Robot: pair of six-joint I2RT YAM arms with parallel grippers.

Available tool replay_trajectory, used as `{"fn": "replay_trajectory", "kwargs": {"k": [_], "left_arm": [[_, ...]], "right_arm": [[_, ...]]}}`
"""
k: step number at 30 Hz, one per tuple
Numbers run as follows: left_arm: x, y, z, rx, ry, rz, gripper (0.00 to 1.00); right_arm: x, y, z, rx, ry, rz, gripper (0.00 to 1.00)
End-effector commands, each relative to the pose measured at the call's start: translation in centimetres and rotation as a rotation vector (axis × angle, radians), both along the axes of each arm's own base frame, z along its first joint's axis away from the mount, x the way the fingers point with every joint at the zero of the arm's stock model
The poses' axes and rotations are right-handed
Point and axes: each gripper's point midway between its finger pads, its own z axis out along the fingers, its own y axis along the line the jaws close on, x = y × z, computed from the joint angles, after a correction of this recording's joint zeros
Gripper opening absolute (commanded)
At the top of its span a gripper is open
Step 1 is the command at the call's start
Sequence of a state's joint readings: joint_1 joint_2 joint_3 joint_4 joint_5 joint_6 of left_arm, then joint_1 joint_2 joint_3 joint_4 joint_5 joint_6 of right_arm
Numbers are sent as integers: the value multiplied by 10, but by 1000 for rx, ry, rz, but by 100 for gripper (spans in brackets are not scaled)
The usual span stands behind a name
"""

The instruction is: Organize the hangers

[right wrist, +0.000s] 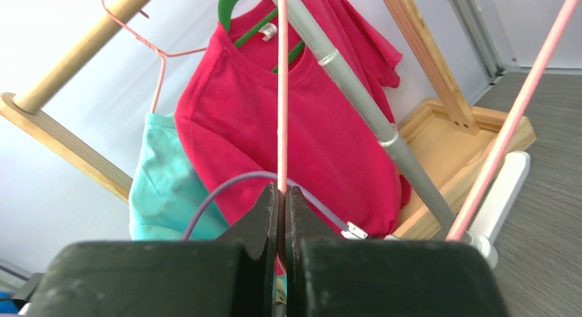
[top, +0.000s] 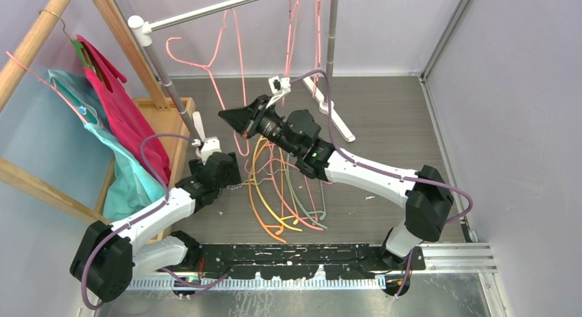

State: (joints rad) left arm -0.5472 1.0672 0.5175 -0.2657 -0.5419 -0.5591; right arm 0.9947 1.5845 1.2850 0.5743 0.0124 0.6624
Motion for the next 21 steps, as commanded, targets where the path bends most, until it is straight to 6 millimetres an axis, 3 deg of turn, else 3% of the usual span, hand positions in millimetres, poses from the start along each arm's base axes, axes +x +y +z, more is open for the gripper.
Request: {"fn": "replay_trajectory", "kwargs": {"k": [1, 11, 14, 21], "left_arm": [[9, -1, 6, -19, -45, 18, 98], [11, -2, 4, -12, -35, 19, 98], [12, -3, 7, -16, -42, 19, 98], [12, -3, 10, -19, -44, 16, 98]], "right_arm": [[-2, -16, 62, 207, -88, 89, 1], [4, -29, 73, 283, -128, 131, 1], [17, -34, 72, 295, -107, 97, 1], [66, -52, 46, 303, 14, 1, 1]]}}
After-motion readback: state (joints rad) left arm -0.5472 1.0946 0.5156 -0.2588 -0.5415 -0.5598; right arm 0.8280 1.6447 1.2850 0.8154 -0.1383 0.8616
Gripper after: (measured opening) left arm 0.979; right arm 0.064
